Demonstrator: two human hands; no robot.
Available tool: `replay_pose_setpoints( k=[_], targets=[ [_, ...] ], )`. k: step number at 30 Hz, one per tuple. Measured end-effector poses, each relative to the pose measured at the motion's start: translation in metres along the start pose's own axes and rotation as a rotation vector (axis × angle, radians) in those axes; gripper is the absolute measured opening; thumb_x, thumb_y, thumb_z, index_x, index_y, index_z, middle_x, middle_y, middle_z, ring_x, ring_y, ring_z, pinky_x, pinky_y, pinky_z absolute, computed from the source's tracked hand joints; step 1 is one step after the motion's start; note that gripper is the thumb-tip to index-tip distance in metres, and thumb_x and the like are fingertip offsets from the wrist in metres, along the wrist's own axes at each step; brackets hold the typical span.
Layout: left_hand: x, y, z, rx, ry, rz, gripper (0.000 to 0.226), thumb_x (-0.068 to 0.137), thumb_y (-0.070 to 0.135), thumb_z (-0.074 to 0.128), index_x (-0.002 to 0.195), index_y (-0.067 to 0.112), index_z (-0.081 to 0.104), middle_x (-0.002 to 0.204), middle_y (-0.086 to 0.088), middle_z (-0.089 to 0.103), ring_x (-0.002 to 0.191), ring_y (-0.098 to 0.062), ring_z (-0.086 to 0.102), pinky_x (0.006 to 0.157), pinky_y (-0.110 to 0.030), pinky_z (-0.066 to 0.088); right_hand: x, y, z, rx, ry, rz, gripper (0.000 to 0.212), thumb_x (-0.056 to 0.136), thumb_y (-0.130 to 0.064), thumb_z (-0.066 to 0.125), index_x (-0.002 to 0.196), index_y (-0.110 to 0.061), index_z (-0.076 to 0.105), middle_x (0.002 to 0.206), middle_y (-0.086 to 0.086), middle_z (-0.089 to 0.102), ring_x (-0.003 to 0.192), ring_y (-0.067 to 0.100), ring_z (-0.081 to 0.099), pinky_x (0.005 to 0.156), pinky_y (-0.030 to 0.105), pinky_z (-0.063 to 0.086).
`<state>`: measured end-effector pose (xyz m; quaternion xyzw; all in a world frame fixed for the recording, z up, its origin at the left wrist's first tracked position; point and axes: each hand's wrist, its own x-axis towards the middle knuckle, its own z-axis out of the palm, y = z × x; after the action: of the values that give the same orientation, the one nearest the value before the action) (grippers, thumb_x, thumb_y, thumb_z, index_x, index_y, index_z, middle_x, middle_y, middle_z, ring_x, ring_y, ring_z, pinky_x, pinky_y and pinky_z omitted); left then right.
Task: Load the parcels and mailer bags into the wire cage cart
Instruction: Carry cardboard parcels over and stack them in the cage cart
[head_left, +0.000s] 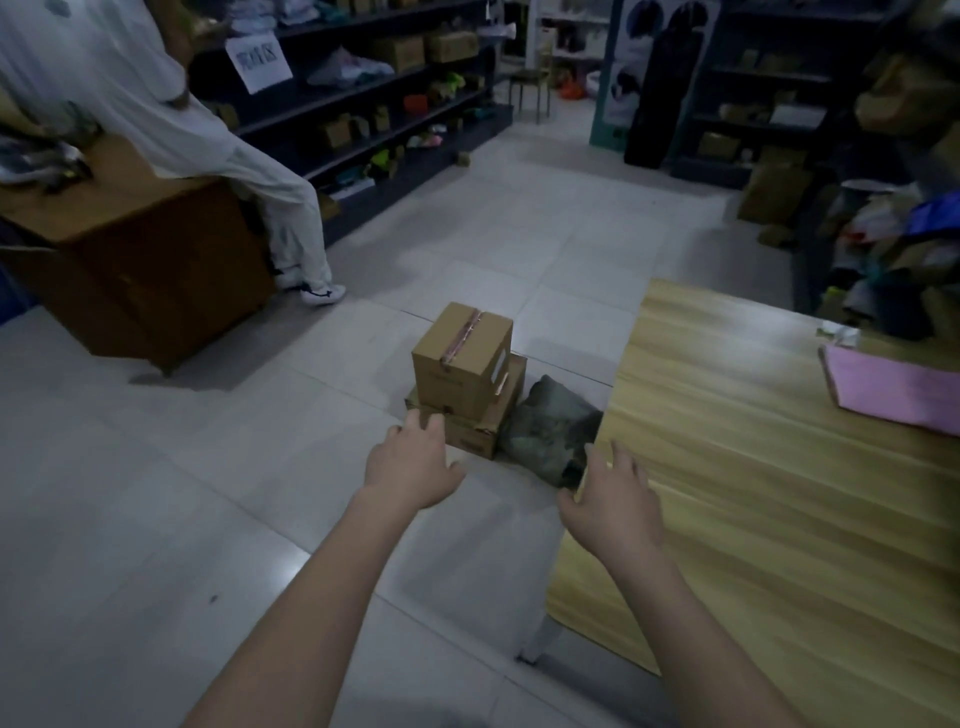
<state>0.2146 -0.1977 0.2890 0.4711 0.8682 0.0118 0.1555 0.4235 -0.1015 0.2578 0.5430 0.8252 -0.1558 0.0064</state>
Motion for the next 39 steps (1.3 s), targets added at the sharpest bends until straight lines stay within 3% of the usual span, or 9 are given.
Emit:
replay_pose_setpoints(
  k=[5,16,21,25,29,39],
  targets=[
    [0.064,-0.043,-0.026,-0.010,0.021,0.017,0.055,0.094,0.048,0.052,0.138,0.017,0.039,0.147,-0.011,0.036,0.129,-0.034,0.043,0.097,-0.045,0.045,0.057,-0.053,-0.001,-0.011,0.009,0.024,0.068,0.091,-0.046,0.051,0.151,-0.021,0.030,0.165,0.010,0.014,0.149,0.033,0.020,0.113,0.047,0.035],
    [0.250,-0.097,-0.035,-0.032,-0.038,0.031,0.056,0.093,0.045,0.052,0.142,0.024,0.035,0.139,-0.008,0.043,0.124,-0.032,0.048,0.092,-0.044,0.049,0.229,-0.121,0.033,0.123,-0.055,0.074,0.068,0.094,-0.046,0.052,0.153,-0.022,0.030,0.163,0.009,0.019,0.145,0.031,0.029,0.110,0.045,0.041],
    [0.339,-0.116,-0.068,0.012,0.015,-0.053,0.046,0.095,0.039,0.048,0.138,0.022,0.042,0.137,-0.004,0.045,0.120,-0.029,0.050,0.088,-0.041,0.047,0.315,-0.157,0.025,0.160,-0.031,0.081,0.063,0.095,-0.045,0.052,0.151,-0.024,0.035,0.161,0.011,0.025,0.142,0.031,0.033,0.110,0.046,0.041],
    [0.396,-0.135,-0.092,0.033,0.027,-0.084,0.049,0.096,0.039,0.047,0.142,0.025,0.039,0.146,-0.003,0.038,0.122,-0.029,0.048,0.088,-0.039,0.046,0.369,-0.186,0.010,0.140,-0.014,0.073,0.057,0.097,-0.043,0.050,0.150,-0.028,0.036,0.161,0.010,0.027,0.143,0.029,0.034,0.111,0.045,0.041],
    [0.449,-0.148,-0.105,0.017,0.001,-0.071,0.059,0.096,0.042,0.049,0.151,0.032,0.029,0.161,0.000,0.019,0.129,-0.031,0.044,0.092,-0.040,0.045,0.415,-0.206,0.009,0.110,-0.007,0.107,0.056,0.096,-0.041,0.053,0.147,-0.025,0.038,0.159,0.009,0.029,0.140,0.028,0.039,0.106,0.044,0.044],
    [0.590,-0.186,-0.111,0.014,-0.089,0.026,0.074,0.095,0.052,0.050,0.157,0.037,0.013,0.166,0.001,-0.006,0.132,-0.032,0.043,0.094,-0.041,0.048,0.521,-0.262,0.029,0.124,-0.041,0.256,0.053,0.094,-0.040,0.056,0.139,-0.015,0.044,0.152,0.011,0.037,0.130,0.029,0.046,0.102,0.043,0.047]
  ],
)
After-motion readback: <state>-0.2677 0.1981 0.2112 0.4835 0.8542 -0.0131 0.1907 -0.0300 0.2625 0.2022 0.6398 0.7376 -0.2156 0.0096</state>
